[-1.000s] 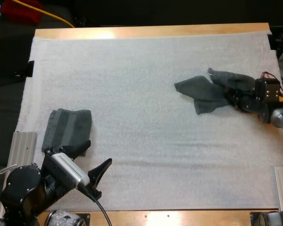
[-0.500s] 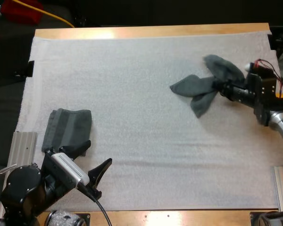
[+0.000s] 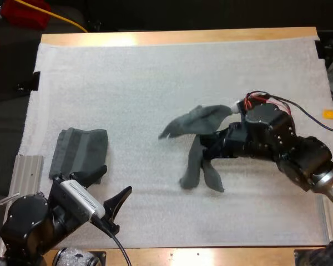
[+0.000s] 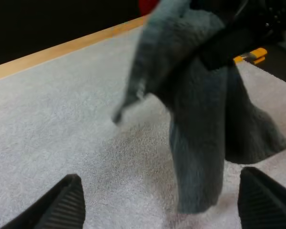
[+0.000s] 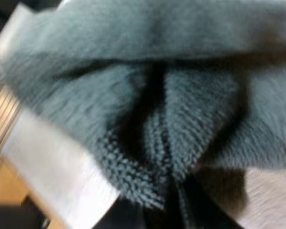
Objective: Pick towel from pile, fold and stack
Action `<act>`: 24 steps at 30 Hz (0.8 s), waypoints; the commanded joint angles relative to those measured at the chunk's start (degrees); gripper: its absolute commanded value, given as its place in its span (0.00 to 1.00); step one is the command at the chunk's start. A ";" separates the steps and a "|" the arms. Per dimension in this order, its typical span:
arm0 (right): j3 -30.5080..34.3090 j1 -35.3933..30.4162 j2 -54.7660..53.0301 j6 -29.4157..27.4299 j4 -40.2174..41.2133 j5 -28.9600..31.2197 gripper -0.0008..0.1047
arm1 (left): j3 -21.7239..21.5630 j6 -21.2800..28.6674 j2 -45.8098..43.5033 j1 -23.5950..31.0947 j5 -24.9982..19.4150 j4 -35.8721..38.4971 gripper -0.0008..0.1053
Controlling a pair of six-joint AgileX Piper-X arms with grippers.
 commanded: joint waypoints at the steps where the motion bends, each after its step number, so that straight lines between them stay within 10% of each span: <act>1: -0.51 1.56 -1.08 -0.42 1.53 -0.04 0.03 | -0.61 -0.60 0.05 -0.32 0.58 -1.02 0.63; 14: 1.16 6.63 8.38 0.40 -5.71 4.08 0.06 | -0.61 -0.60 0.05 -0.32 0.58 -1.02 0.63; 16: 1.16 5.99 10.68 2.53 -9.13 5.48 0.21 | -0.61 -0.60 0.05 -0.32 0.58 -1.02 0.63; 20: 0.78 2.32 11.72 4.72 -15.39 12.73 0.92 | -0.61 -0.60 0.05 -0.32 0.58 -1.02 0.63; 24: 0.79 1.67 8.89 4.51 -13.69 14.56 0.86 | -0.61 -0.60 0.05 -0.32 0.58 -0.91 0.63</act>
